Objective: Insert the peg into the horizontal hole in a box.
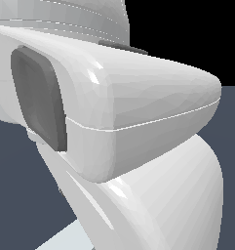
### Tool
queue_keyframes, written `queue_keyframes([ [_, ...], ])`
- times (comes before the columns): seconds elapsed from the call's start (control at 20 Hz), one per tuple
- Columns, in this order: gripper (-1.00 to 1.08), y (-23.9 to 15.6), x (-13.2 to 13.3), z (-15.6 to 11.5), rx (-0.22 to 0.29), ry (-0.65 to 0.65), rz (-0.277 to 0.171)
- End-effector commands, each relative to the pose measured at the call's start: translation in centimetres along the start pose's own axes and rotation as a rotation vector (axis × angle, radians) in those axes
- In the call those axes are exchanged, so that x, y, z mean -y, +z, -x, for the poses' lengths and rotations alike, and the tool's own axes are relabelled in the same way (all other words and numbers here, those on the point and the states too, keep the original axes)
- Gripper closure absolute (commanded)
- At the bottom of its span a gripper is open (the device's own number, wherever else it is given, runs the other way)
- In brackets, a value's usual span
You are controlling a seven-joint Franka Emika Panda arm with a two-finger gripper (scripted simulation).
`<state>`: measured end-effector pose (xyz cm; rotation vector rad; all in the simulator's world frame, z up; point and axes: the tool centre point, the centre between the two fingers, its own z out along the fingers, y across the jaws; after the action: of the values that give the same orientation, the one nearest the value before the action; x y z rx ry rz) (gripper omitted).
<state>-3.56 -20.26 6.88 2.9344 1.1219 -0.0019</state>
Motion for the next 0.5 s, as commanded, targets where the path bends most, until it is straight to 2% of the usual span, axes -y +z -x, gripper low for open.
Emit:
queue_keyframes([
  [0.0, -0.92, -0.1, 0.1, -0.2, -0.001, -0.004, 0.000],
  [0.45, -0.92, 2.3, 0.1, 0.0, -0.001, -0.002, 0.000],
])
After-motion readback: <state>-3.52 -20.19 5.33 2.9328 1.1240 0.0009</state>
